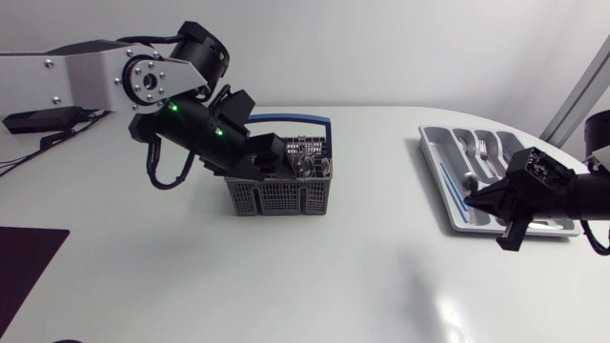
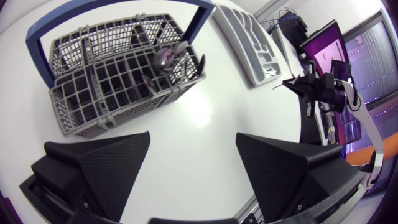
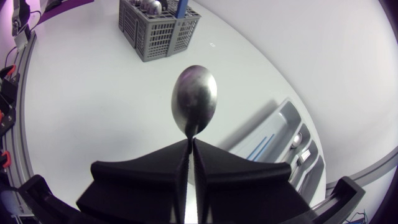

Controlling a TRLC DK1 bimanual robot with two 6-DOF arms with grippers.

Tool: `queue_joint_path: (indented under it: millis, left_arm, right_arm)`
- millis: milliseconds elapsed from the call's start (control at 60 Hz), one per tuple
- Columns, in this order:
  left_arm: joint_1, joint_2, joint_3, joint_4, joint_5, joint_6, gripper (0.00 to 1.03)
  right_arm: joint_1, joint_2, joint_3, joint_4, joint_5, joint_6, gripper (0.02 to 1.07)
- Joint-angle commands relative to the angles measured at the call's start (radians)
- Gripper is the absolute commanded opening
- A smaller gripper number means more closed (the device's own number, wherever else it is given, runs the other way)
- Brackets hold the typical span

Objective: Unload the cutlery basket into the drawer organizer.

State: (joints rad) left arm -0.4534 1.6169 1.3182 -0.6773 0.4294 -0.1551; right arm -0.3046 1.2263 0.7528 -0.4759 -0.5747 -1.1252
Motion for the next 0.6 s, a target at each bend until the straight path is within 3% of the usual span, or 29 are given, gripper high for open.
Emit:
queue_joint_path:
  millis: [0, 317, 583]
  left_arm:
    - [0.004, 0.015, 0.038, -0.024, -0.037, 0.032, 0.96]
    - [0.038, 0.047, 0.096, -0.123, -0.104, 0.043, 0.96]
    - [0.027, 0.058, 0.095, -0.162, -0.153, 0.014, 0.96]
  right_arm:
    - [-0.067, 0.056, 0.039, -0.007, -0.001, -0.105, 0.08]
    - [-0.286, 0.288, 0.143, 0.076, 0.019, -0.334, 0.08]
    - [-0.344, 0.435, 0.214, 0.151, 0.082, -0.427, 0.08]
